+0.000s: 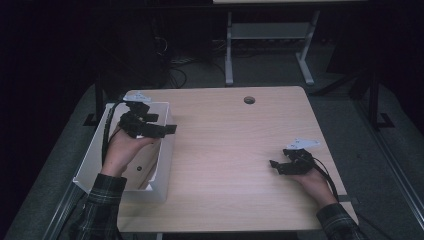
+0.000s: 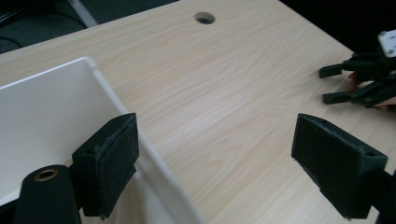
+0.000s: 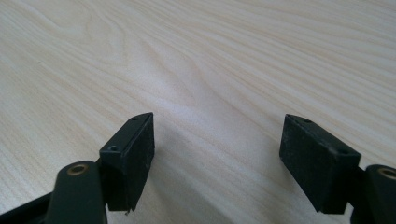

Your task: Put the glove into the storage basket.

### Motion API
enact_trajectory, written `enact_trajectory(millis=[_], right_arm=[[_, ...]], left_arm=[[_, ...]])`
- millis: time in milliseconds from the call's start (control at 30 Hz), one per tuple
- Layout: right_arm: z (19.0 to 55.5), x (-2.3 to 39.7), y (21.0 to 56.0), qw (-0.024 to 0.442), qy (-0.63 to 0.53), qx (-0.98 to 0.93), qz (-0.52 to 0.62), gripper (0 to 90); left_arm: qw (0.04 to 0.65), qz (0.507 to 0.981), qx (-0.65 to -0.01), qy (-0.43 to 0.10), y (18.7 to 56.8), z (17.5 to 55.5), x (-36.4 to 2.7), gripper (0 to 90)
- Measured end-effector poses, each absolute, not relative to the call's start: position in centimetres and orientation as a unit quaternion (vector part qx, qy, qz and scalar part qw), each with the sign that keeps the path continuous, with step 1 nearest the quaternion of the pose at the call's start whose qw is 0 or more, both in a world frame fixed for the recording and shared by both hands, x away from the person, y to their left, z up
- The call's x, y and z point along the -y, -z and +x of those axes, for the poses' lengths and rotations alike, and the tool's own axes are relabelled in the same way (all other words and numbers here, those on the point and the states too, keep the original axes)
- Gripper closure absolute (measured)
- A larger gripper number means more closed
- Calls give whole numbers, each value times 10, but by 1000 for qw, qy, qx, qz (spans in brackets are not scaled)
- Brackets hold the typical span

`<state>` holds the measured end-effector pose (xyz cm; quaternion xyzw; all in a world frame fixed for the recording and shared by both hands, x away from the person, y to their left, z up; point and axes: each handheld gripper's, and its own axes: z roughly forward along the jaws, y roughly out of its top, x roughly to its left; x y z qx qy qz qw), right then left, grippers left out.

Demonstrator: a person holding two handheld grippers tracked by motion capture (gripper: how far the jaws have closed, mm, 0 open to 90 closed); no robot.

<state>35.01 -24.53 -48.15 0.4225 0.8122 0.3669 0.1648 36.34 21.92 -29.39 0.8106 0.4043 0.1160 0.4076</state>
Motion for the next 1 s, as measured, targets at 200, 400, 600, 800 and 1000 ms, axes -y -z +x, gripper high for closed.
enact_trajectory(millis=[200, 400, 600, 800, 1000], right_arm=[[350, 245, 482, 165, -367, -812, 423, 262], [350, 245, 481, 164, -367, -812, 423, 262], [350, 245, 481, 164, -367, -813, 422, 262], [350, 245, 481, 164, -366, -814, 420, 262], [350, 245, 482, 164, -367, -814, 419, 262]], left_arm=[[415, 820, -380, -103, 298, 361, -187, 145], [423, 823, -368, -93, 305, 359, -163, 145], [422, 831, -352, -89, 315, 358, -140, 145], [415, 841, -337, -77, 331, 354, -116, 145], [414, 850, -321, -65, 355, 348, -93, 145]])
